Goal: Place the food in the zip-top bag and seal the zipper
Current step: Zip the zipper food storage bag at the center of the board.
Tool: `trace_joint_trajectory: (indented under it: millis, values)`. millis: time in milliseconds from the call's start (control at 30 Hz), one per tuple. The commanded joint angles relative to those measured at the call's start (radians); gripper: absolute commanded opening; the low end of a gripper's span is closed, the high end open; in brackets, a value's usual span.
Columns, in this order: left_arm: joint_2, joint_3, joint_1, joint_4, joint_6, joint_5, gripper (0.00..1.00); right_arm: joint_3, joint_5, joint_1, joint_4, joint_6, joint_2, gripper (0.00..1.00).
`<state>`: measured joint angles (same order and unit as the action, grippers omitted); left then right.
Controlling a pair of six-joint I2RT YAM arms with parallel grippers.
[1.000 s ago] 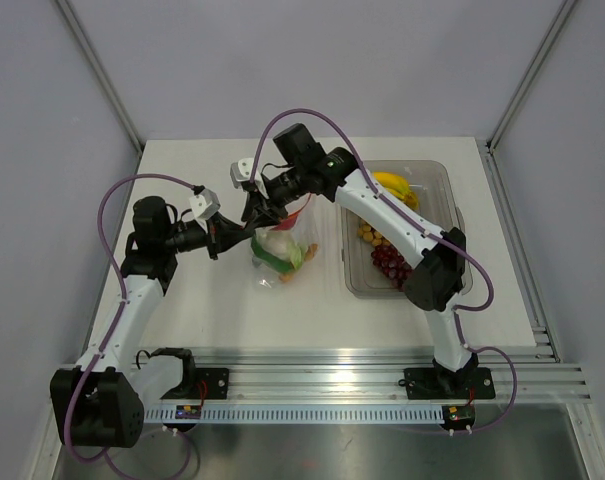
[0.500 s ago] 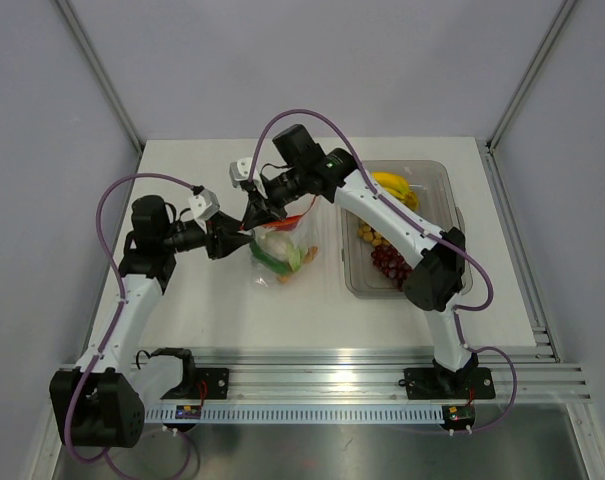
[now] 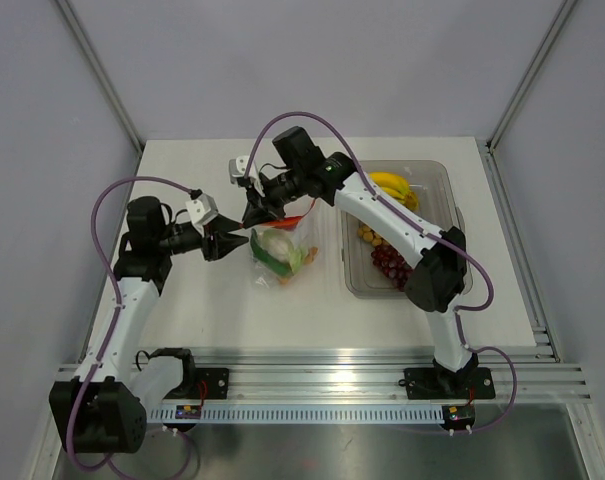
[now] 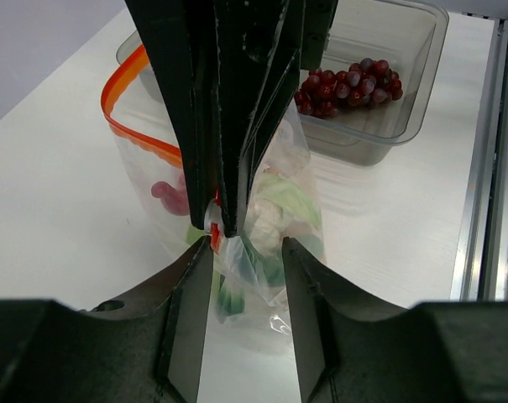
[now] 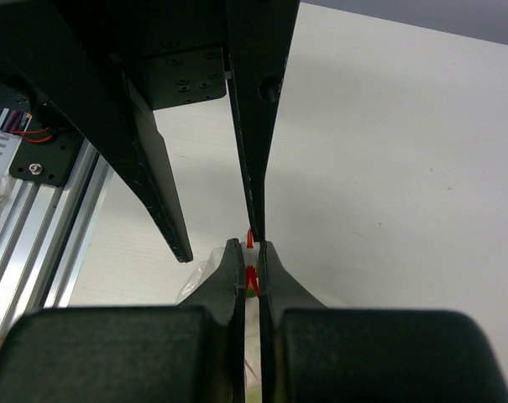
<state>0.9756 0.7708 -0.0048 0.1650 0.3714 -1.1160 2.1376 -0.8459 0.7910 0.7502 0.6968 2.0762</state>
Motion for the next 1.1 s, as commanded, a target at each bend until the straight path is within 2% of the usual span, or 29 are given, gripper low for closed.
trace_joint_trajectory:
  millis: [0,367,767,867,967,1067]
  values:
    - [0.024,0.036,0.005,-0.021,0.012,-0.028,0.41,-0.004,0.027,0.005,-0.060,-0.031,-0.071,0.00]
    - [0.038,0.022,0.003,-0.142,-0.083,-0.047,0.40,-0.010,0.025,0.005,-0.072,-0.043,-0.087,0.00]
    - [0.077,0.027,0.005,-0.216,-0.144,-0.065,0.27,0.010,0.001,0.007,-0.060,-0.048,-0.084,0.00]
    - [0.078,0.024,0.003,-0.219,-0.144,-0.062,0.17,0.021,-0.010,0.007,-0.046,-0.049,-0.077,0.00]
    - [0.080,0.022,0.002,-0.217,-0.144,-0.051,0.00,0.019,-0.010,0.007,-0.042,-0.043,-0.076,0.00]
    - [0.074,0.016,0.002,-0.217,-0.144,-0.036,0.00,0.021,-0.009,0.005,-0.031,-0.030,-0.076,0.00]
